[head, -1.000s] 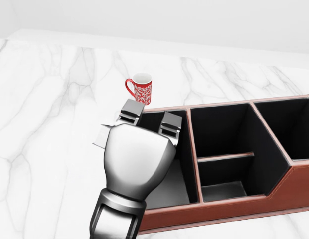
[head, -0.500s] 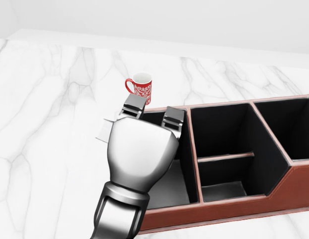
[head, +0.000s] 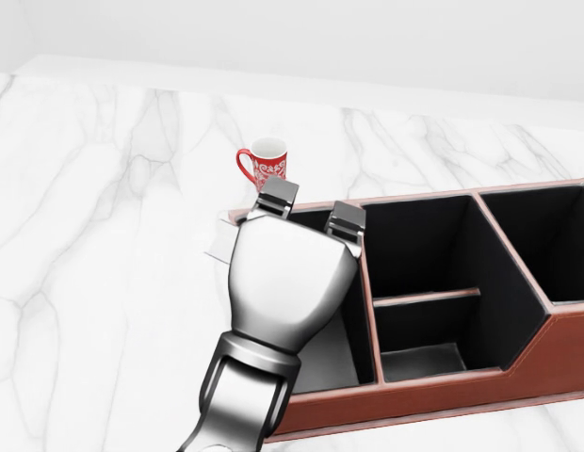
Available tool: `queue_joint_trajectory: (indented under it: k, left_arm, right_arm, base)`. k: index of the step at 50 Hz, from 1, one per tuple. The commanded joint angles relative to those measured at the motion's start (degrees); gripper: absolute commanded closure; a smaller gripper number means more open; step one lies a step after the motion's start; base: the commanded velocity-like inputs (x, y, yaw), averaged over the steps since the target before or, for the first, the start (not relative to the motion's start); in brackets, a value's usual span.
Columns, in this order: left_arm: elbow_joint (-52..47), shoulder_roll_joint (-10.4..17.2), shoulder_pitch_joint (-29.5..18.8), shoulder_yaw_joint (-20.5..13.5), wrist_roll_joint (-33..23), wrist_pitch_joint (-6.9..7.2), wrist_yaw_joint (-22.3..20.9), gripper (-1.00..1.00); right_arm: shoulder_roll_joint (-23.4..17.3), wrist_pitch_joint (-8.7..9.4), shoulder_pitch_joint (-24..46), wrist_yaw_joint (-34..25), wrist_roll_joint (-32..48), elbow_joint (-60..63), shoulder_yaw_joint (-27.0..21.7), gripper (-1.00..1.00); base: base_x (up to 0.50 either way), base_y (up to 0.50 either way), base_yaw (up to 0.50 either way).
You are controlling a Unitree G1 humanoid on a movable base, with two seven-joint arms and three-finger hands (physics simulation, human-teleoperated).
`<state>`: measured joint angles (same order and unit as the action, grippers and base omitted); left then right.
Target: Pick up the book and place it in the left compartment of the caddy.
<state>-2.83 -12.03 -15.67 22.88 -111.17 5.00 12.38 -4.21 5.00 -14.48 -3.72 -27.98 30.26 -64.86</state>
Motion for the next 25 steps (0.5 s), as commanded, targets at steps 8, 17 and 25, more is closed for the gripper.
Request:
queue_joint_trajectory:
  k: [8, 17, 25]
  left_arm:
    - [4.3, -1.0, -2.5, -0.4, 0.1, 0.0, 3.2, 1.0]
    - [6.7, -0.9, -3.5, -1.1, 0.2, 0.0, 4.0, 1.0]
    - [10.4, -0.7, -4.4, -1.8, 0.8, 0.0, 5.4, 1.0]
  right_arm:
    - [0.0, 0.0, -0.1, -0.1, -0.2, 0.6, -0.4, -1.0]
    - [0.1, 0.0, 0.2, -0.3, 0.1, 0.1, -0.3, -1.0]
    - [0.0, 0.0, 0.1, 0.1, -0.1, 0.2, -0.3, -1.0]
  base:
    - [0.0, 0.0, 0.0]
    - [0.0, 0.0, 0.0]
    - [0.0, 0.0, 0.0]
